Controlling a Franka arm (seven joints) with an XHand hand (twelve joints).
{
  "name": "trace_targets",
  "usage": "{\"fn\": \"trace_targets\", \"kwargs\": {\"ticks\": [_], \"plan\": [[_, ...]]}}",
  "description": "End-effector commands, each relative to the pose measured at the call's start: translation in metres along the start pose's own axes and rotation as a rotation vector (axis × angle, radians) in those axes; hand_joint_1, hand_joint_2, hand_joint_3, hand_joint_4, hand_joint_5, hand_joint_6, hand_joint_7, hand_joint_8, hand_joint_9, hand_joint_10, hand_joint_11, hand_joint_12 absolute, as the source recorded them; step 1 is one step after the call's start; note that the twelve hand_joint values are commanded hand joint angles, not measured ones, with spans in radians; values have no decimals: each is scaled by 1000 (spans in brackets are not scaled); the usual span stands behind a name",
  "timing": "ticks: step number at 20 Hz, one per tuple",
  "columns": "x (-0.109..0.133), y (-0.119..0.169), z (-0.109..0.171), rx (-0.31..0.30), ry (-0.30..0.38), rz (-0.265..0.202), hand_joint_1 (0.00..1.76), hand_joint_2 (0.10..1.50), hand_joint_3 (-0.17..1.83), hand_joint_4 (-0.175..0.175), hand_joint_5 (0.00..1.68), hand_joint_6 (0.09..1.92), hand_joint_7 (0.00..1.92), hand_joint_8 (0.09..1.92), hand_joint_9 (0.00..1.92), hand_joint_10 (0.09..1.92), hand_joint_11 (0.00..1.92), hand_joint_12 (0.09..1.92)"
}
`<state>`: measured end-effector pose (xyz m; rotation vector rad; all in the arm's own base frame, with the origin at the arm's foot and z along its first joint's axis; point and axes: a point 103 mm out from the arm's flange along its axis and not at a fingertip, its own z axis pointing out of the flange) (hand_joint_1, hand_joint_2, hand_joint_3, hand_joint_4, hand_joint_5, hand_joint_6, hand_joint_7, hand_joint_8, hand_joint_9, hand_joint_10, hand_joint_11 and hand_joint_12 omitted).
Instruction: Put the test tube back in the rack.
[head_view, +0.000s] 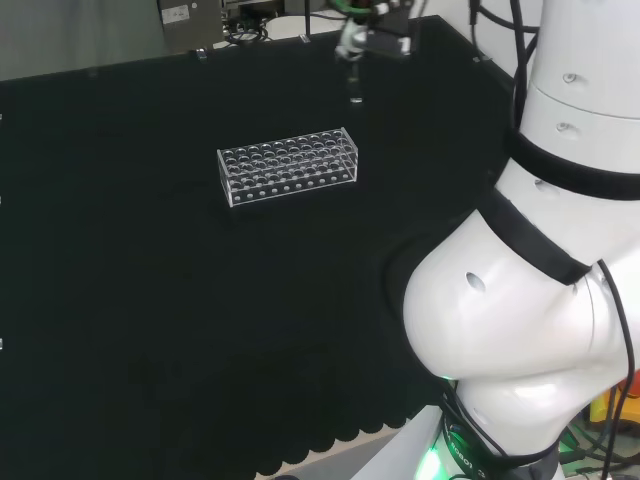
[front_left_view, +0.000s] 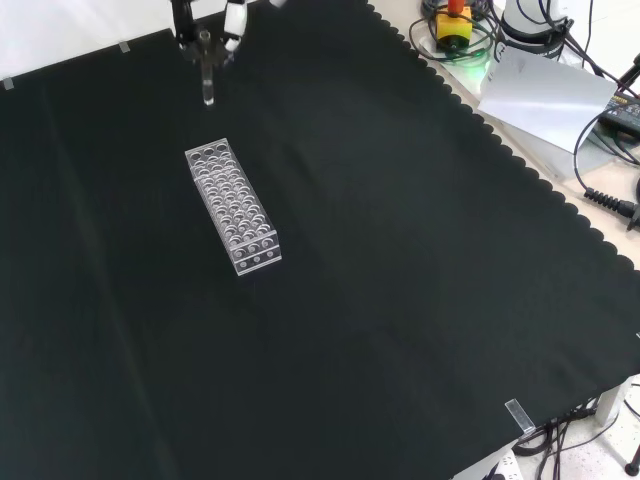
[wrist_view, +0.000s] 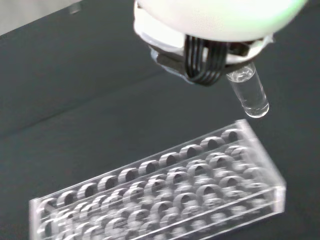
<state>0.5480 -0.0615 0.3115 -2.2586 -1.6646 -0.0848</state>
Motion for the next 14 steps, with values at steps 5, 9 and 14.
{"fn": "trace_targets", "kwargs": {"ticks": [5,9,14], "plan": [[67,10,31,44,84,-105,1433,678,559,-175,1296,343,1391,693,1291,590,1100,1012],[73,18,45,60,91,-96,1433,677,559,-175,1296,343,1391,693,1291,590,1099,1013],[78,28,61,79,98,-105,1433,677,560,-175,1296,343,1391,692,1291,590,1098,1014]]}}
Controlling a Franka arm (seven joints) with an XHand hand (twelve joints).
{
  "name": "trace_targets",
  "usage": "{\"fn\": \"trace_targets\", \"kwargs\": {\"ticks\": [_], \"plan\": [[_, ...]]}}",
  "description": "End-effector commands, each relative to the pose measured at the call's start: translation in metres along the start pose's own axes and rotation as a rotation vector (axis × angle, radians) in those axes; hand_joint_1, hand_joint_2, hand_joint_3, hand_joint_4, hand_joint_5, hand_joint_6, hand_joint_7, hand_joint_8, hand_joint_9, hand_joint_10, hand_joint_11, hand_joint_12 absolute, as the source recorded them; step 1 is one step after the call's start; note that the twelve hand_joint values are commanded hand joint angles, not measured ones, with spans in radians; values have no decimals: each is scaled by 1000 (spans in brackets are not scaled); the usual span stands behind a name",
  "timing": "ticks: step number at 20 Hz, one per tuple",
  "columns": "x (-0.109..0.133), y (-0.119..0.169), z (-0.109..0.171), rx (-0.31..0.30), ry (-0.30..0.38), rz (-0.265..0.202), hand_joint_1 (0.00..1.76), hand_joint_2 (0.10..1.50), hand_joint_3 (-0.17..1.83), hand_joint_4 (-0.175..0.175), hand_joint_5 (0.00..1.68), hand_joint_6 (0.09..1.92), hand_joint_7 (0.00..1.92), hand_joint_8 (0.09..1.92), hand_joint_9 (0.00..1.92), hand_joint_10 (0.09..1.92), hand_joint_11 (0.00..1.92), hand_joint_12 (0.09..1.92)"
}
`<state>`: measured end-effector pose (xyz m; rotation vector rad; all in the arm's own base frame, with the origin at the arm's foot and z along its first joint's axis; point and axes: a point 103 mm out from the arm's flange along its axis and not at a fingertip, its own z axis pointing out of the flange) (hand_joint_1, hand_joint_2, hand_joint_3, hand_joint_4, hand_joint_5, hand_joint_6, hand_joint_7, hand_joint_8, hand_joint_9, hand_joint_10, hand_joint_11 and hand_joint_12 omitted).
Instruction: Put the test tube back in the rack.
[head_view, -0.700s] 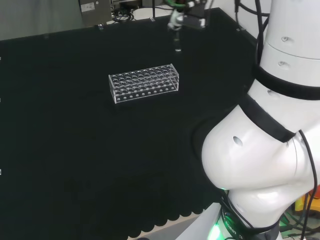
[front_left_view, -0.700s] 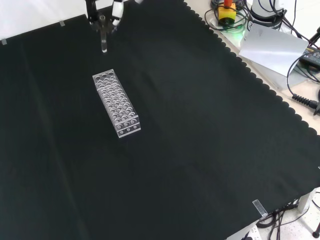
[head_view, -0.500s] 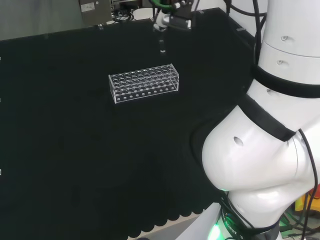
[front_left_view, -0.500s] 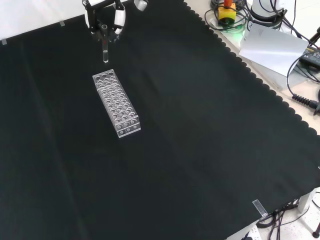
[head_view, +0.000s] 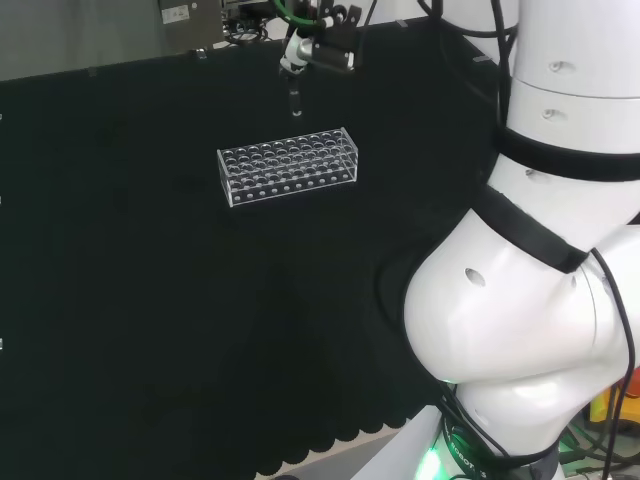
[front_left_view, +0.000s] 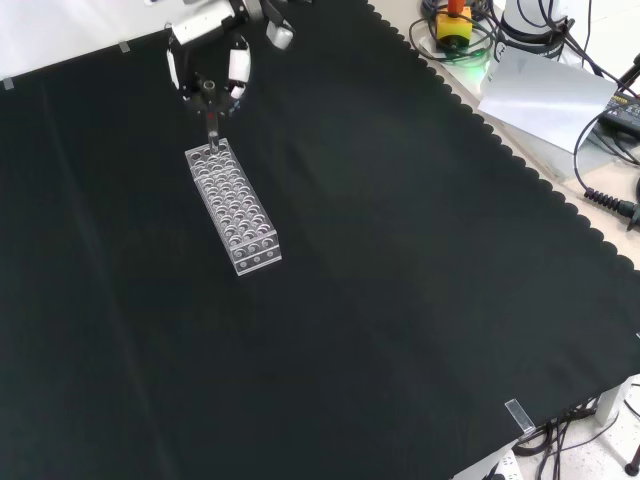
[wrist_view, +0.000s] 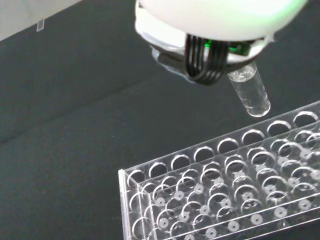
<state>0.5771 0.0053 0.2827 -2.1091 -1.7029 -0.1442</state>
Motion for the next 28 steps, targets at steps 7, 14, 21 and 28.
{"fn": "trace_targets", "kwargs": {"ticks": [7,14,21,28], "plan": [[11,26,42,45,29,-3,1433,677,560,-175,1296,343,1392,692,1292,589,1097,1016],[9,40,57,70,33,5,1433,677,560,-175,1296,343,1392,692,1292,589,1096,1018],[2,54,64,84,41,20,1433,676,561,-175,1296,343,1392,691,1292,588,1095,1020],[-10,57,69,95,42,41,1433,676,561,-175,1296,343,1392,691,1292,588,1095,1021]]}}
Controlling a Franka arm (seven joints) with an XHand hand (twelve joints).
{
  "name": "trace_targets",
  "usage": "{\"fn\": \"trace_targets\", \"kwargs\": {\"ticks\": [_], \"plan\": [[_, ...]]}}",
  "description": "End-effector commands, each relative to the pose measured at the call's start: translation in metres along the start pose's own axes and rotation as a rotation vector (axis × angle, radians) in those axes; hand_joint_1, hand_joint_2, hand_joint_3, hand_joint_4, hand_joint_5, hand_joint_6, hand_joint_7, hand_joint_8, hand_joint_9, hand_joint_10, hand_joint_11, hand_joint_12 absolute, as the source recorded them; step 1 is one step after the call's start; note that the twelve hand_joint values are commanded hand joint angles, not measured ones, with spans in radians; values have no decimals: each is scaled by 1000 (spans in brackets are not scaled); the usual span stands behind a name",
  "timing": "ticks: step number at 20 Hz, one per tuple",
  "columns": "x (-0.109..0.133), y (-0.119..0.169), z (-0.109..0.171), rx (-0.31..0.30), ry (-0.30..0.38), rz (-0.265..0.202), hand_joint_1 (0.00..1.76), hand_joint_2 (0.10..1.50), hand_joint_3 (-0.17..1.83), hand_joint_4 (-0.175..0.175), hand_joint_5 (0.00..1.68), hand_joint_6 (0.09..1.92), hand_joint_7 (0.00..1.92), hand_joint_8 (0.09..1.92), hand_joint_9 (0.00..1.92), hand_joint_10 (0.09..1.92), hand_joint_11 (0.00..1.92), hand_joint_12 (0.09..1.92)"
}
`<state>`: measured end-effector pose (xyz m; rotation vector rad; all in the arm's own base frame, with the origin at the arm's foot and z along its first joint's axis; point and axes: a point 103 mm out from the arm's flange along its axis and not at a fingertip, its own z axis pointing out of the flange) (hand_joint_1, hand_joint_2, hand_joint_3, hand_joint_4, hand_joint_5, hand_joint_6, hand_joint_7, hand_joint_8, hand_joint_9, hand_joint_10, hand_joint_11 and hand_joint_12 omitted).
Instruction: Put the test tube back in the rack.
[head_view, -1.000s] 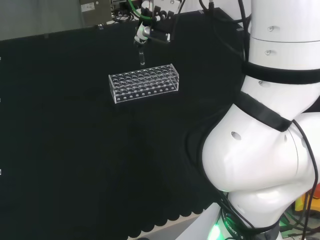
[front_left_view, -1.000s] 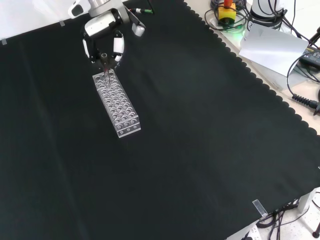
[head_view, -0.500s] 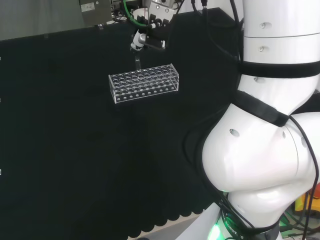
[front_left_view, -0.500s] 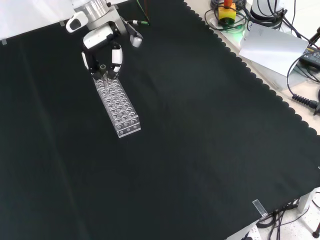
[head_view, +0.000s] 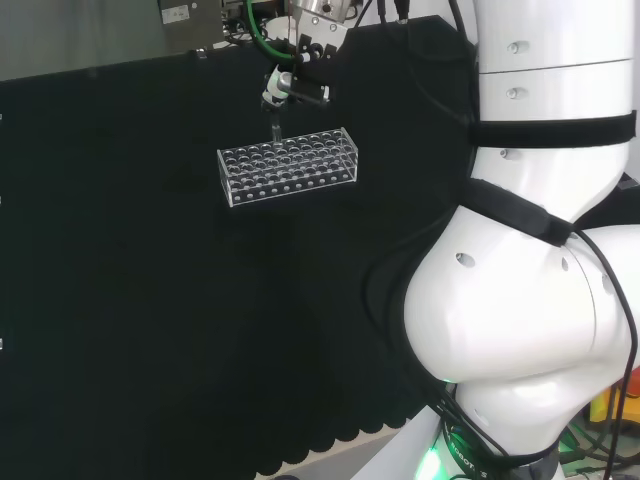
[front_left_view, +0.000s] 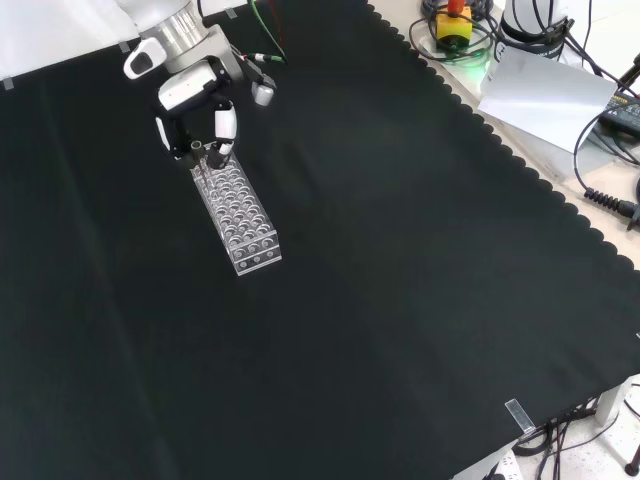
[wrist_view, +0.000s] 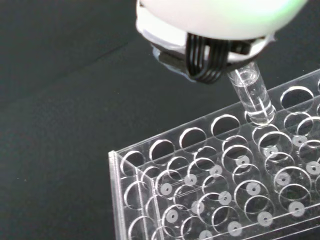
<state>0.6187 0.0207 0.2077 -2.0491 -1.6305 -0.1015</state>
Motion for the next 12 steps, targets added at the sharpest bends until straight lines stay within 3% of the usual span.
{"fn": "trace_targets", "kwargs": {"ticks": [1,7,12], "plan": [[-11,1,3,9,8,20,1433,676,561,-175,1296,343,1392,691,1292,588,1094,1021],[-20,6,12,30,9,27,1433,676,561,-175,1297,343,1393,690,1293,587,1094,1023],[-7,5,17,31,4,32,1433,676,561,-175,1297,343,1393,690,1293,587,1094,1023]]}}
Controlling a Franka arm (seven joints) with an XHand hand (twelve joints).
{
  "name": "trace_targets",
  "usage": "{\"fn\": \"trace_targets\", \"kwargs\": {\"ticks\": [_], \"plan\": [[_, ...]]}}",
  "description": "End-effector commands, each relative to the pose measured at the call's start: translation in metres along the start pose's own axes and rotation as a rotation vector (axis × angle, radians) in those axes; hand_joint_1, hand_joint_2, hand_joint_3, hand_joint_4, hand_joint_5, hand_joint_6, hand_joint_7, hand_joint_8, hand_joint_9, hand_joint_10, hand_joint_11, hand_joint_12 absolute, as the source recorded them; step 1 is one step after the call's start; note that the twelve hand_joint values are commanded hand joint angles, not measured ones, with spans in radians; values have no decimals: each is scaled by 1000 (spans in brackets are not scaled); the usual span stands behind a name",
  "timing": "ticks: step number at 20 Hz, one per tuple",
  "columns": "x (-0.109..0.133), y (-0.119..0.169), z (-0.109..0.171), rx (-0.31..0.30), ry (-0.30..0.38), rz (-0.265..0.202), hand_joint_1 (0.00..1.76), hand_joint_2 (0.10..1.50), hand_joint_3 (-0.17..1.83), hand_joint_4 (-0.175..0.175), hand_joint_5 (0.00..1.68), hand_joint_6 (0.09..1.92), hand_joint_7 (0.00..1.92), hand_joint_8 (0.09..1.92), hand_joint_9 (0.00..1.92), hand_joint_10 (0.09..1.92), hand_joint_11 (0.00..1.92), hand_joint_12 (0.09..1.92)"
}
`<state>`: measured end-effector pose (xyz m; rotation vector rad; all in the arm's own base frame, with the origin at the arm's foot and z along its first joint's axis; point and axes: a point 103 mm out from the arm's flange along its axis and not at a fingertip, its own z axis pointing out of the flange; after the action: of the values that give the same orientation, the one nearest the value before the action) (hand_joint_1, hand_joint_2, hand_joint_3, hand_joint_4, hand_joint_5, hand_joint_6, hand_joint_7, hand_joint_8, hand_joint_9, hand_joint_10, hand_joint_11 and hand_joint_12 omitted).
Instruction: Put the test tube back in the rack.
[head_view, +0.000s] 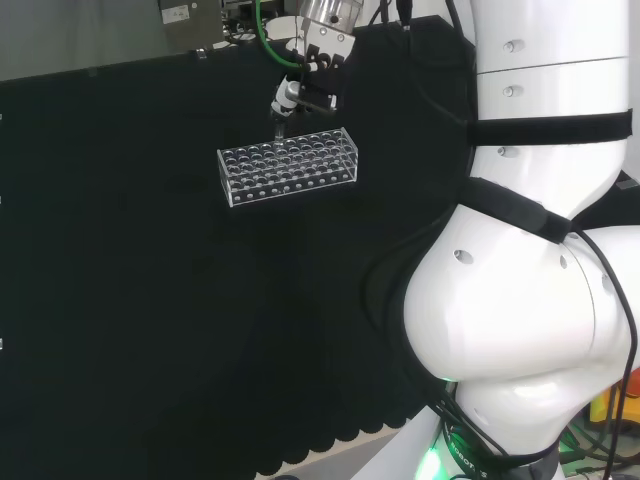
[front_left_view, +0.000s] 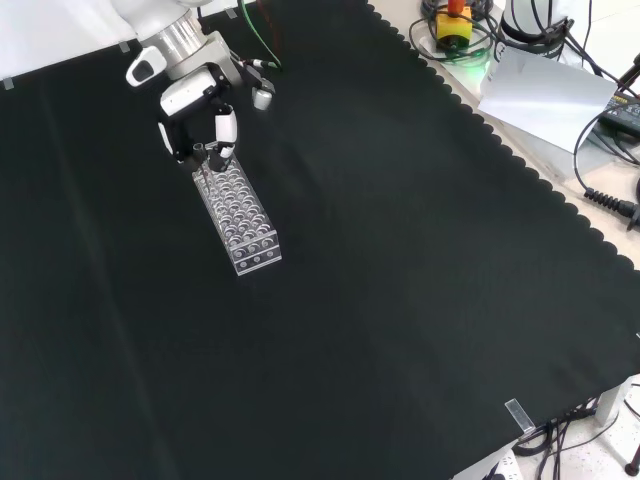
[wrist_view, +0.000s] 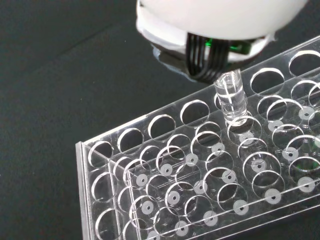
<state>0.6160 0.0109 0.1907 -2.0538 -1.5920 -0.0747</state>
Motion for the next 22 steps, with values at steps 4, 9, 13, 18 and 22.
{"fn": "trace_targets", "kwargs": {"ticks": [4,9,13,18,22], "plan": [[-2,7,6,36,13,-1,1433,676,562,-175,1297,343,1393,689,1293,587,1093,1024],[-11,18,18,43,8,4,1433,676,562,-175,1297,343,1394,689,1293,587,1092,1026],[-15,23,26,64,4,5,1433,676,561,-175,1297,343,1394,689,1293,587,1092,1027],[-17,23,36,83,2,8,1433,676,561,-175,1297,342,1394,688,1293,587,1091,1028],[-5,20,42,80,-7,7,1433,676,561,-175,1297,342,1394,688,1292,587,1090,1028]]}}
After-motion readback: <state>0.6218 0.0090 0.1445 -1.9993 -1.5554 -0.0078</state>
